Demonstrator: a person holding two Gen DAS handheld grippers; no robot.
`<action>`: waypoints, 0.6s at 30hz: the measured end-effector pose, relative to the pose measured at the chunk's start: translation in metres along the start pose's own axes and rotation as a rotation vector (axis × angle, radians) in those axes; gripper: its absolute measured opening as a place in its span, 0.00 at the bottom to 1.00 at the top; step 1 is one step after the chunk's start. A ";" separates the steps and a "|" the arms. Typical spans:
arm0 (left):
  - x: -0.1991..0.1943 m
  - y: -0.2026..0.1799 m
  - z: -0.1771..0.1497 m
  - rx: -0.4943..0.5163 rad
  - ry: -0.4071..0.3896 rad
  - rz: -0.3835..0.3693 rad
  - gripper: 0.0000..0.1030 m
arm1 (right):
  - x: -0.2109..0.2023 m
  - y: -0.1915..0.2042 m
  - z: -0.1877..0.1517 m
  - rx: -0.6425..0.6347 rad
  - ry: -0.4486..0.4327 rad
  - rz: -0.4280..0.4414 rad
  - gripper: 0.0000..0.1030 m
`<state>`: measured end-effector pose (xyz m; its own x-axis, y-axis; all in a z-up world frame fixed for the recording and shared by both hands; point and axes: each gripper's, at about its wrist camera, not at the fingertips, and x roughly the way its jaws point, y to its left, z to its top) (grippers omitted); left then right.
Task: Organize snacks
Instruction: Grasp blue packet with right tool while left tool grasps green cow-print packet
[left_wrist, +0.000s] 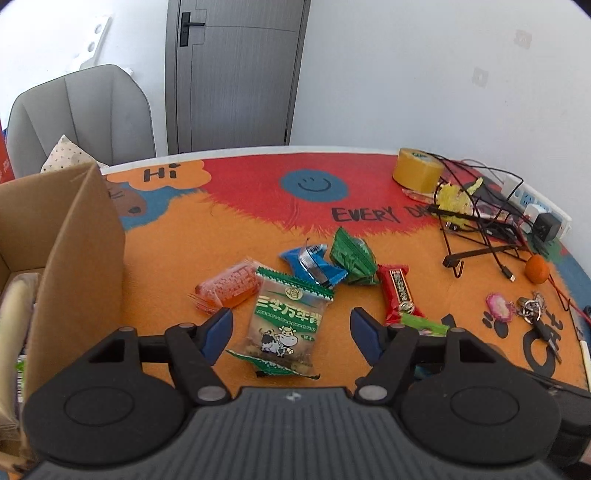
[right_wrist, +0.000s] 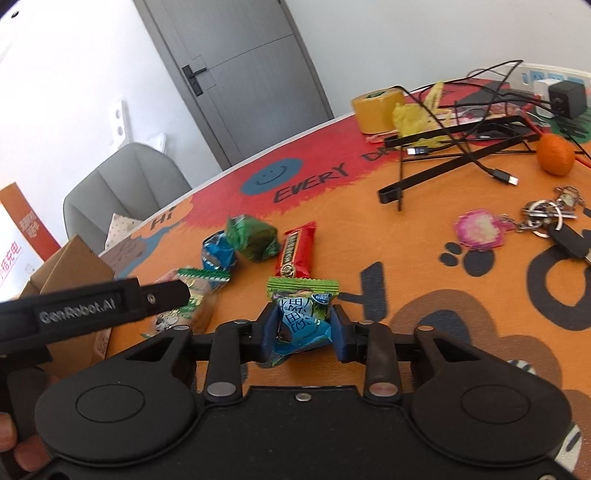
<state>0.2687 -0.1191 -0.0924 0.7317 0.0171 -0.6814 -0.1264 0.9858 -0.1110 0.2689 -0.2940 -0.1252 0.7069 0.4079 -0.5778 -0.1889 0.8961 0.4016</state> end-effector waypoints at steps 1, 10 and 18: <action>0.003 -0.002 0.000 0.005 0.002 0.003 0.67 | -0.001 -0.002 0.000 0.004 -0.003 -0.002 0.30; 0.028 -0.001 -0.005 0.015 0.032 0.035 0.65 | -0.005 -0.014 0.002 0.026 -0.021 -0.020 0.30; 0.029 0.000 -0.010 0.040 0.018 0.036 0.46 | -0.007 -0.015 0.000 0.035 -0.034 -0.031 0.30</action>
<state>0.2836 -0.1200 -0.1191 0.7152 0.0499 -0.6972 -0.1254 0.9904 -0.0578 0.2665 -0.3101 -0.1273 0.7352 0.3735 -0.5657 -0.1431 0.9012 0.4091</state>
